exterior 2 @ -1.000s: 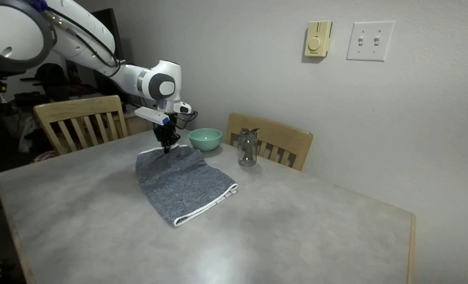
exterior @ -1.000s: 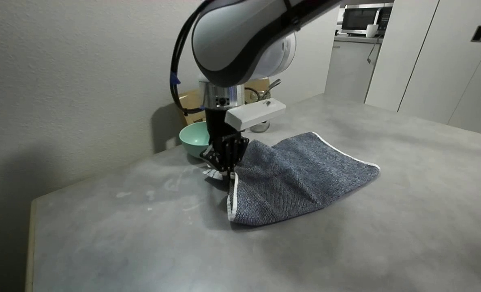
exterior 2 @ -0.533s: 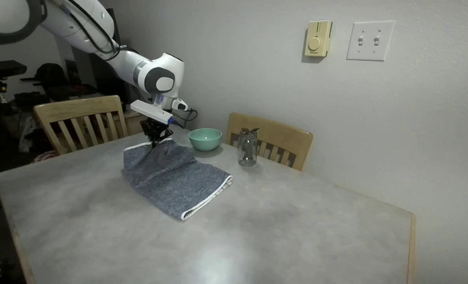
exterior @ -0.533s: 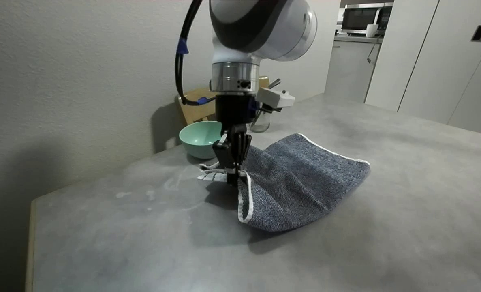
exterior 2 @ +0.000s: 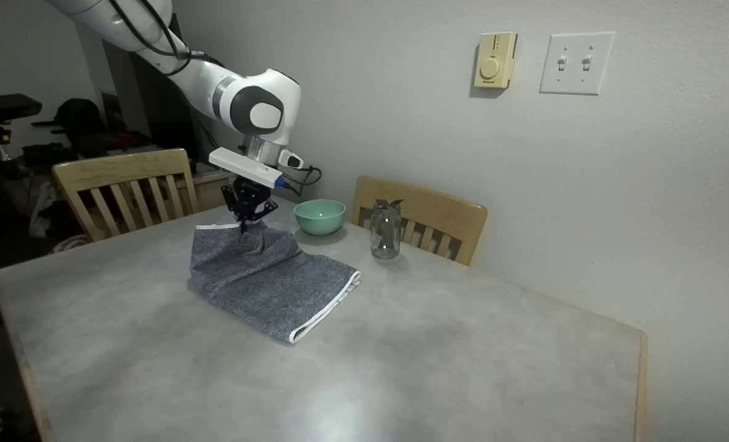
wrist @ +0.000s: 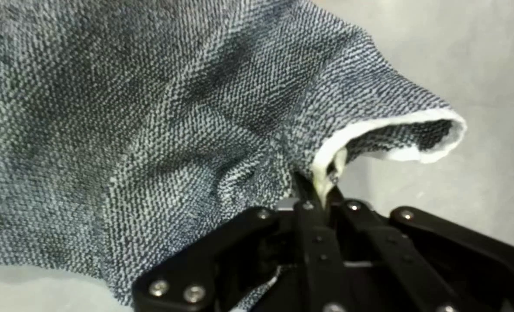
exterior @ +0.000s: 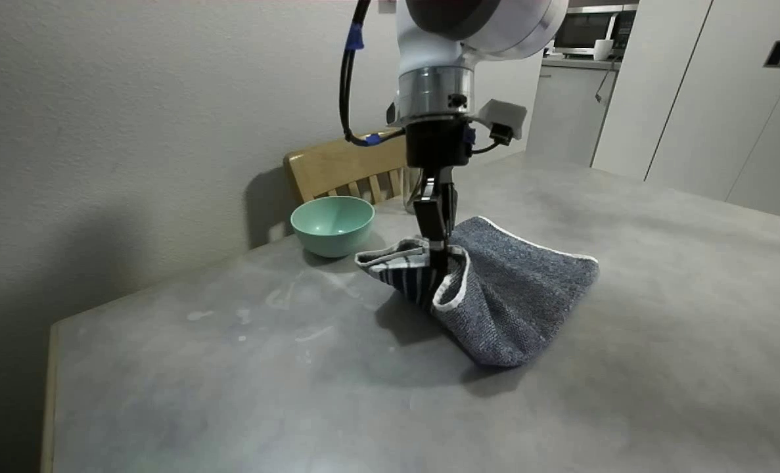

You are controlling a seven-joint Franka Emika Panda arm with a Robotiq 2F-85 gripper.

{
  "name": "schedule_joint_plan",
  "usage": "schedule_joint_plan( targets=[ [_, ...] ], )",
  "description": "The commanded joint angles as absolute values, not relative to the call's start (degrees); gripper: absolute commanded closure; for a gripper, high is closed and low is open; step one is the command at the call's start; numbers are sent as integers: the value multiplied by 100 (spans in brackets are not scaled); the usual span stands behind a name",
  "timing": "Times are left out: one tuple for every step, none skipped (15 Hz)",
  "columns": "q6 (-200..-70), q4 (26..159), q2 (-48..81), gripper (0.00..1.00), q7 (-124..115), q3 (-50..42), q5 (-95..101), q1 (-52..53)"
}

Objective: Unfold the towel once, fold the towel once, flip it over, unfold the towel once

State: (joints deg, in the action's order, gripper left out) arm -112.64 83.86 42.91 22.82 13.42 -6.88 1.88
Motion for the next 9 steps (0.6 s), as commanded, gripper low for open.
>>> schedule_joint_plan(
  targets=[
    [-11010,8891,3731,98,2150,1031,-460,199],
    [-10940,8906,3662,98,2108,965,-388,216],
    [-10856,8924,3589,98,2054,904,-306,236],
    [-10789,8942,3521,98,2015,855,-230,247],
    [-10737,8961,3456,98,1963,806,-143,262],
    [-10683,8979,3390,98,1918,759,-43,277],
    [-10643,8987,3352,98,1887,721,61,286],
    [-10619,8997,3308,98,1856,679,176,292],
    [-10607,9019,3280,98,1830,639,292,297]
  ],
)
